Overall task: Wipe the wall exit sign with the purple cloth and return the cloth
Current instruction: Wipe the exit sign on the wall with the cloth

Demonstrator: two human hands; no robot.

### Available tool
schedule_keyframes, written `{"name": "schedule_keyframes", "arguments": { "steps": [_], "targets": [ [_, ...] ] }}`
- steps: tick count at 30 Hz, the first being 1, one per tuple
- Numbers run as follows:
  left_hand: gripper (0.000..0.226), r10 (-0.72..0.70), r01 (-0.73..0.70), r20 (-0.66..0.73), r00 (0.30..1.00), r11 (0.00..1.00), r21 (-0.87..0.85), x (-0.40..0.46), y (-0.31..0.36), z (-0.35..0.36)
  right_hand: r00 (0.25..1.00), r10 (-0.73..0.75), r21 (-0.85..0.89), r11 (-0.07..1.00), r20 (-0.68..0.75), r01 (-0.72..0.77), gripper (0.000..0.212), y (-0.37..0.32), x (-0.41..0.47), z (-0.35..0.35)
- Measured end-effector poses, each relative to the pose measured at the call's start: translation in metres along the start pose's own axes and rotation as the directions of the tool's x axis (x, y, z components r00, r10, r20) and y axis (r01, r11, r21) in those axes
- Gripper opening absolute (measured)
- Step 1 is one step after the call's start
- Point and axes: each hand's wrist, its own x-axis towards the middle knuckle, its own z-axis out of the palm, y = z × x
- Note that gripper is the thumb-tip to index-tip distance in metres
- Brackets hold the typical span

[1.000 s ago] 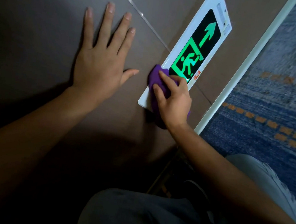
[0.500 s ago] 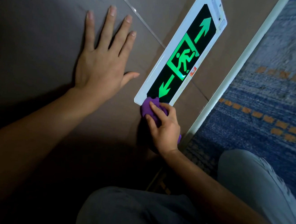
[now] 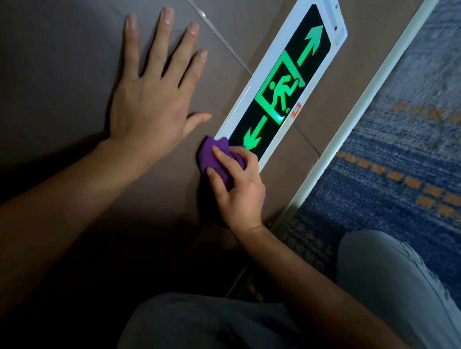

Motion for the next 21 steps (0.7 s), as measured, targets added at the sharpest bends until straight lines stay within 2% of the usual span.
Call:
{"name": "schedule_keyframes", "arguments": {
  "steps": [6, 13, 21],
  "targets": [
    [0.094, -0.019, 0.019, -0.017, 1.000, 0.999, -0.026, 0.000, 0.001, 0.003, 0.993, 0.117, -0.078, 0.990, -0.002, -0.117, 0.038, 0.050, -0.013, -0.012],
    [0.092, -0.011, 0.010, -0.017, 1.000, 0.999, -0.031, 0.000, -0.001, 0.001, 0.985, 0.173, -0.037, 0.984, 0.012, -0.172, 0.040, 0.061, -0.014, -0.016],
    [0.084, 0.035, -0.035, -0.011, 0.999, 0.999, -0.012, 0.001, -0.001, 0.003, 1.000, 0.021, -0.013, 1.000, -0.003, -0.021, 0.041, 0.022, 0.001, -0.002]
  ]
}}
